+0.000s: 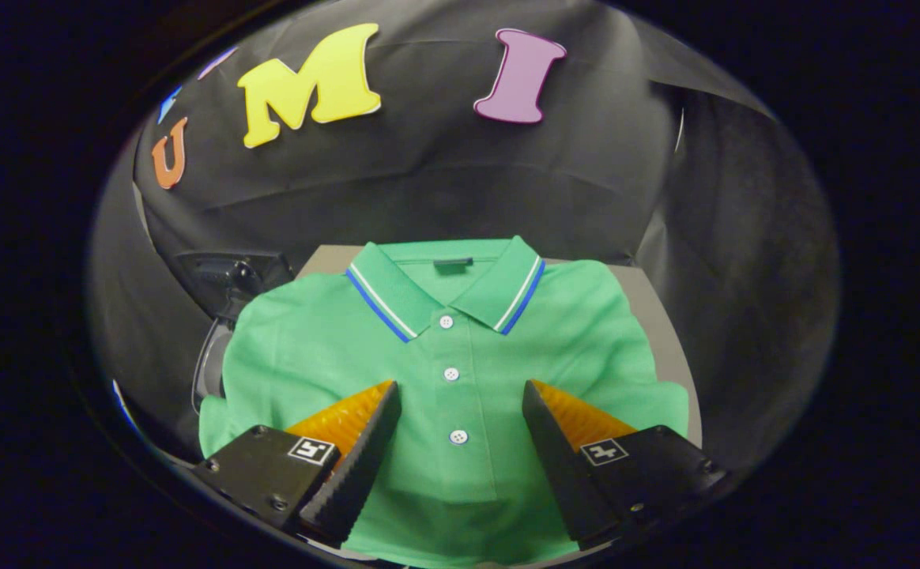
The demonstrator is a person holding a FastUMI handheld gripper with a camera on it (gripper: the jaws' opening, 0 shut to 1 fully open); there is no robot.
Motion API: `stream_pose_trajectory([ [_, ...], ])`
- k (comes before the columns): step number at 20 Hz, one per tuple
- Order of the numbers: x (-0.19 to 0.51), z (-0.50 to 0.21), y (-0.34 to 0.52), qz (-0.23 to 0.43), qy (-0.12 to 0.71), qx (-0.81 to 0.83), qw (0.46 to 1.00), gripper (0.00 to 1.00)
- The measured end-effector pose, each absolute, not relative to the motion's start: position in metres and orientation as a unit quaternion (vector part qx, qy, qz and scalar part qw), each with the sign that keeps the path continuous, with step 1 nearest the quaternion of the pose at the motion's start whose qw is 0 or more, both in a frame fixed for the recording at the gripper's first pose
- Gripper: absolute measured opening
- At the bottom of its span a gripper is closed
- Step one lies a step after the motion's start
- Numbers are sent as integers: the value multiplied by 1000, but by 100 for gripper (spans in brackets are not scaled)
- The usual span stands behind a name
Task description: Put the clothes into the washing machine and then close the washing machine lid.
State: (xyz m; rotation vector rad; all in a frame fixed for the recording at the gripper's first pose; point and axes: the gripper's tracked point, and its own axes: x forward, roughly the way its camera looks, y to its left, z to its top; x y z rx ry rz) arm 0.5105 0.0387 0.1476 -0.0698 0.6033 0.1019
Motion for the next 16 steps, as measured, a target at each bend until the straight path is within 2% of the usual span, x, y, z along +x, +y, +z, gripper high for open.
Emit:
stream_pose_trajectory([
  [2,512,149,40,55,295,-37,953,96],
  [5,511,147,33,38,296,-31,954,86],
  [11,510,151,28,4,290,-61,955,11],
  [13,510,153,29,2,280,-53,958,7],
  [16,498,156,39,15,265,-34,964,5],
])
